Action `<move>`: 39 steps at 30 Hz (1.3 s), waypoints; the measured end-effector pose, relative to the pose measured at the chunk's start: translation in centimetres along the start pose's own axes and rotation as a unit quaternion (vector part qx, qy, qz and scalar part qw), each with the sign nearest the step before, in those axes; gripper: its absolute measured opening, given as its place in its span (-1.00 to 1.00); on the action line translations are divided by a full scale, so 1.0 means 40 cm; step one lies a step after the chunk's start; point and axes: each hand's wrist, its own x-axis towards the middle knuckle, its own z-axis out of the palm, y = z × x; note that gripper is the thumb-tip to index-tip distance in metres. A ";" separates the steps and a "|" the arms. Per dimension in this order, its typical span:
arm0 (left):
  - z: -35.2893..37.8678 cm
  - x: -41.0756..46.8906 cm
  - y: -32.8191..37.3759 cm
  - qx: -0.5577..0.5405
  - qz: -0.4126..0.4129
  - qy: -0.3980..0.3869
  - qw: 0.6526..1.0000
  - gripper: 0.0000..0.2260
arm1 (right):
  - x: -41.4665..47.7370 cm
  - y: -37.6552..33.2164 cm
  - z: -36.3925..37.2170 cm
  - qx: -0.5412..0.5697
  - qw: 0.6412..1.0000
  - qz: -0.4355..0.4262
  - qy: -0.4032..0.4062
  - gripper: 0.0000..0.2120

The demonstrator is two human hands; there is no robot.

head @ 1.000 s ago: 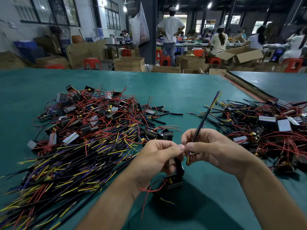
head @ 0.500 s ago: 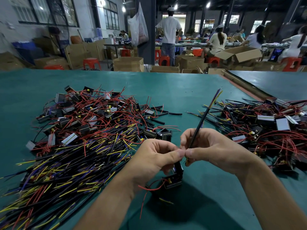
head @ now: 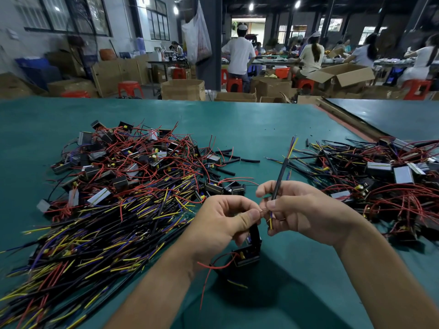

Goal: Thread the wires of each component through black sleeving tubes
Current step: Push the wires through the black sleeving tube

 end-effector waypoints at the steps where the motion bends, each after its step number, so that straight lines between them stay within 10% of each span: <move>1: 0.000 0.000 -0.001 0.007 0.003 0.002 1.000 -0.90 | 0.000 0.000 -0.002 -0.004 1.000 0.002 -0.001 -0.71; 39: -0.002 -0.002 -0.005 0.066 0.050 0.051 0.995 -0.84 | -0.003 0.007 -0.006 -0.079 0.994 -0.075 0.003 -0.82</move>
